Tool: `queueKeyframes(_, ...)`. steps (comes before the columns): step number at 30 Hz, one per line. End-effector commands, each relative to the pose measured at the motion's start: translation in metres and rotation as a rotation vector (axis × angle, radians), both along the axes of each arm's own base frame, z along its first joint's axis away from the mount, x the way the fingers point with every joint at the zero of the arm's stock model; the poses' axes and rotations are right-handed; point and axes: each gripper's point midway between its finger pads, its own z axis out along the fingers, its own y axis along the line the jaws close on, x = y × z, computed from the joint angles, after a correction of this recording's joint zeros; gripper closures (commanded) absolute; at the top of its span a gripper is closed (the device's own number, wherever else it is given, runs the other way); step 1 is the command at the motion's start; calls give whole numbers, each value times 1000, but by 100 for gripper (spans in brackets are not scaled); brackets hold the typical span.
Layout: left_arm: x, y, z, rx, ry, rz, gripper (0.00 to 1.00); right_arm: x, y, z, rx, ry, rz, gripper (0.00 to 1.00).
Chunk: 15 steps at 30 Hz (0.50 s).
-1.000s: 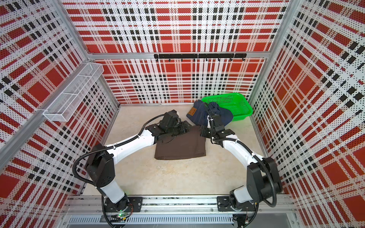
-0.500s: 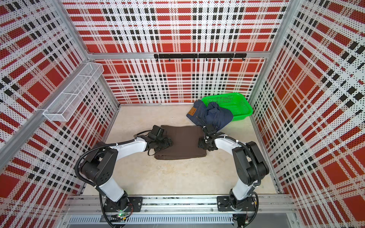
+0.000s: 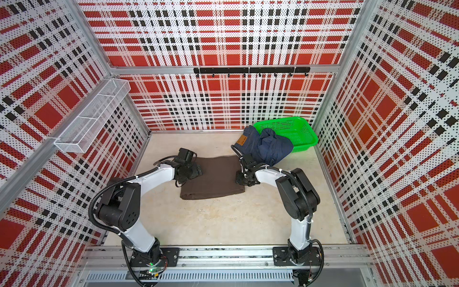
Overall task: Fold and stack the trousers
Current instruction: Move the trousers to the center of the table.
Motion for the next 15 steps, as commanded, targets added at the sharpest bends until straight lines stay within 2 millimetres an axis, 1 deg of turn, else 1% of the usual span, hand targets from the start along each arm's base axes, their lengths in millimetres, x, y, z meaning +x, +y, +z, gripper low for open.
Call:
queueKeyframes(1,11,20,59,61,-107,12,11,12,22,25,67,-49,2,46)
queueKeyframes(3,13,17,81,63,-148,6,11,18,23,51,74,-113,-8,38)
queueKeyframes(4,11,13,89,64,-158,1,11,20,21,66,66,-155,-12,31)
queueKeyframes(5,7,7,93,72,-163,-8,11,22,18,80,59,-193,-16,26)
queueKeyframes(7,-2,-10,95,72,-163,-25,11,23,6,108,32,-283,-35,20)
queueKeyframes(9,-16,-38,88,57,-150,-62,11,23,-7,132,5,-376,-50,19)
queueKeyframes(11,-31,-58,73,58,-124,-73,9,21,-21,145,-25,-446,-71,19)
queueKeyframes(13,-41,-75,60,81,-119,-77,5,18,-33,153,-64,-516,-65,19)
queueKeyframes(14,-45,-82,51,84,-102,-82,0,16,-38,157,-69,-550,-66,19)
queueKeyframes(15,-47,-90,42,81,-87,-91,2,13,-42,158,-76,-572,-69,19)
